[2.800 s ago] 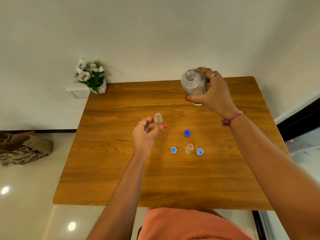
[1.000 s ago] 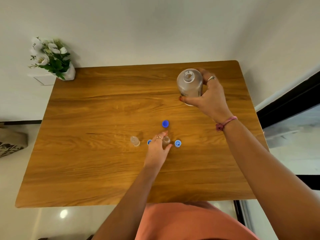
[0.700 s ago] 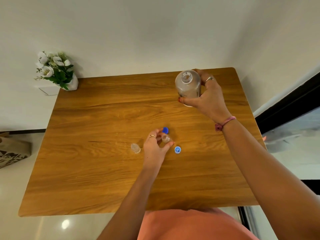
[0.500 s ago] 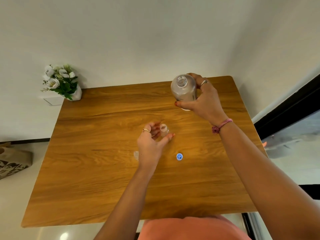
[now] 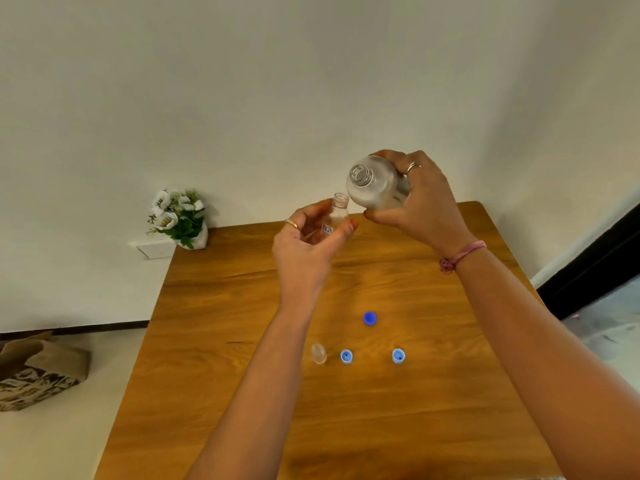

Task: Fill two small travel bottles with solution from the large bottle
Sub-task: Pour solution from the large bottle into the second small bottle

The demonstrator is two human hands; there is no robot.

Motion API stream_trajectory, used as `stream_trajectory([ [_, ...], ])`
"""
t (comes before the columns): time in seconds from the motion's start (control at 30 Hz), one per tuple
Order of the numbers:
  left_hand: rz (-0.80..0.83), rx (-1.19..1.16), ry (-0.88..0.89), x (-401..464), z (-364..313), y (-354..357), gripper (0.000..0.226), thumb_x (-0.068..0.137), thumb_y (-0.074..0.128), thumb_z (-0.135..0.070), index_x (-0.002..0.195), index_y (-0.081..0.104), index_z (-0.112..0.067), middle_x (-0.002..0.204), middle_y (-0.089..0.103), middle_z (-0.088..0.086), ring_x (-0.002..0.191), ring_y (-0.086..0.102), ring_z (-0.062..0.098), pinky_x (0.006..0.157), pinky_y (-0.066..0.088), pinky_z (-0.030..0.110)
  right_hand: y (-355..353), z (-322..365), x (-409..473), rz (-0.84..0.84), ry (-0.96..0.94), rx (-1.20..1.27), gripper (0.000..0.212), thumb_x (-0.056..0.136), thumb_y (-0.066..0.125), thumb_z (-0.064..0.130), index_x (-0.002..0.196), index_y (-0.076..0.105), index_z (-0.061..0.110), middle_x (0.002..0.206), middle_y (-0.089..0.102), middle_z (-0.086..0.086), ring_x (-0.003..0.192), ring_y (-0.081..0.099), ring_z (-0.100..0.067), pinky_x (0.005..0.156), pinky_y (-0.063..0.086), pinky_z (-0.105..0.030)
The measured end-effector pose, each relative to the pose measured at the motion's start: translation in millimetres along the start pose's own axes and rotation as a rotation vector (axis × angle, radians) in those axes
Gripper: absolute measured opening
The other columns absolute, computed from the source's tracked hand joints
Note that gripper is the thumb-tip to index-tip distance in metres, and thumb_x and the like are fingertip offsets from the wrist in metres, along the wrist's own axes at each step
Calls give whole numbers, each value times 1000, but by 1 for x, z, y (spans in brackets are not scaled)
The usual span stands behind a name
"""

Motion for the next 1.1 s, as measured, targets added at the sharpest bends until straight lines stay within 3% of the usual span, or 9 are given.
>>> stream_trajectory([
  [0.1,-22,-71,8,6,-16,-7,41,66,85,-12,103,68,-18,98,72,2,93,68,14,78,57,25,-12,22,10,-37,-55,-95,74,62,80,31,129,49,31,117,49,-7,109,47,-25,83,49,-40],
  [0.37,-45,-110,31,19,-42,-28,41,67,84,-14,104,67,-20,98,72,-1,93,68,9,81,57,24,-32,71,30,-110,-199,-317,70,69,78,32,132,46,32,118,48,-6,113,44,-24,76,46,-38],
  [0.57,-54,-95,47,22,-54,-39,40,65,86,-18,100,66,-20,97,72,0,90,68,10,83,58,33,-34,97,33,-165,-300,-415,67,69,77,27,130,50,29,115,52,-10,108,48,-29,74,47,-42],
  [0.73,-53,-87,72,21,-62,-44,36,66,85,-18,96,66,-23,96,72,0,89,68,9,82,58,29,-36,111,29,-205,-359,-450,67,67,78,23,129,52,26,115,54,-12,107,50,-32,75,46,-45],
  [1.1,-60,-118,87,20,-74,-47,38,67,84,-15,100,67,-18,94,71,1,80,66,4,63,53,13,-49,126,32,-252,-440,-538,67,68,80,23,129,51,23,120,54,-16,112,50,-38,82,45,-51],
])
Point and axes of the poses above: each hand's wrist, its own x-axis towards the middle knuckle, its own y-axis out of the palm, z = x × y, the point moved 6 cm from there along x, towards the middle knuckle
